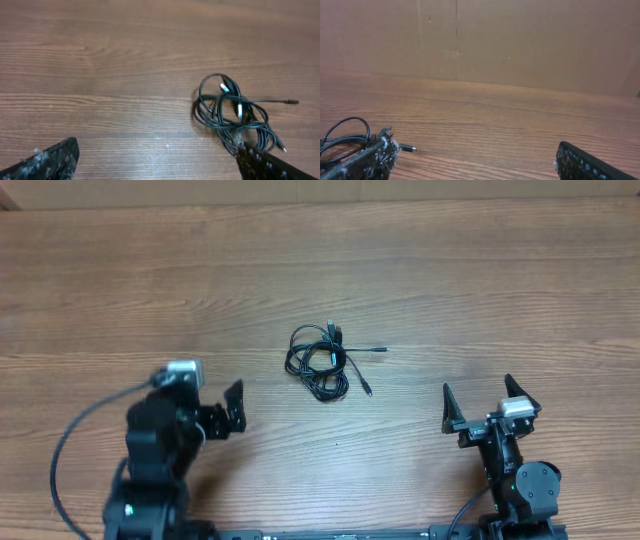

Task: Untangle cables
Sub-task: 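Move the left gripper over the black cable bundle and lower onto it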

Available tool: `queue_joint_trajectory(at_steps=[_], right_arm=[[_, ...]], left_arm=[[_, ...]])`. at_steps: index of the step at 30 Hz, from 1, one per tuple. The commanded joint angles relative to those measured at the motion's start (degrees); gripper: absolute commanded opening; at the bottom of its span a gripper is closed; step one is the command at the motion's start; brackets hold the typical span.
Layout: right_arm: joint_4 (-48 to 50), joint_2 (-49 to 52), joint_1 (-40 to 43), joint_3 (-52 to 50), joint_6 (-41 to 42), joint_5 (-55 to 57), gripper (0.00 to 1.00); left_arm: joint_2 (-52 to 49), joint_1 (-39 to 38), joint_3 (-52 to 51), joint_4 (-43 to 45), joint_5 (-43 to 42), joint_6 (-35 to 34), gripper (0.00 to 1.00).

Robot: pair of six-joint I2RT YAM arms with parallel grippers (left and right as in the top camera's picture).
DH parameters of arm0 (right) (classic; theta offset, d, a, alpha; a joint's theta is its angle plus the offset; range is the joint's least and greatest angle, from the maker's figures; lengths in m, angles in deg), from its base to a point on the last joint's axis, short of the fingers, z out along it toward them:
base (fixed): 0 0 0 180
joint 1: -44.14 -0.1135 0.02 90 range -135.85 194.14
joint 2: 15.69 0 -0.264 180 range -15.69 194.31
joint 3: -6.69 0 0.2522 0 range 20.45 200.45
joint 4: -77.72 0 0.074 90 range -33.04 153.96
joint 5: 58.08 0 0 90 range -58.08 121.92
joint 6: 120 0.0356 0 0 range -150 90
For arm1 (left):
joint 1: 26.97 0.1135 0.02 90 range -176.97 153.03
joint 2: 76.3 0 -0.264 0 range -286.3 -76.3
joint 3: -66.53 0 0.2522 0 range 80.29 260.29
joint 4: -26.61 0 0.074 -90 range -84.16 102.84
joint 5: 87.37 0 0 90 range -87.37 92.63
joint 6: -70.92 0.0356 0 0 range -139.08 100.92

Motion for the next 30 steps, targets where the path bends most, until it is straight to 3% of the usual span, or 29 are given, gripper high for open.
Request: queue_joint_trajectory(at_steps=[1, 13, 22, 30], right_arm=[[0.3, -0.6, 0.3, -0.6, 0.6, 0.3, 1.00], [0.3, -0.6, 0.3, -0.6, 0.6, 0.3, 1.00], [0.3, -0.6, 0.3, -0.6, 0.6, 0.3, 1.00], [0.3, -0.6, 0.3, -0.6, 0.6, 0.3, 1.00]], left_arm=[[-7.7, 0.4, 8.3, -3.4, -2.2, 3.3, 1.00], [-28.4, -1.9, 28.6, -17.0, -4.5, 5.1, 1.00], [-37.8, -7.4, 35.3, -23.6, 0.0, 4.1, 1.00], [-44.6, -11.7, 39.5, -24.2, 4.2, 2.7, 1.00]])
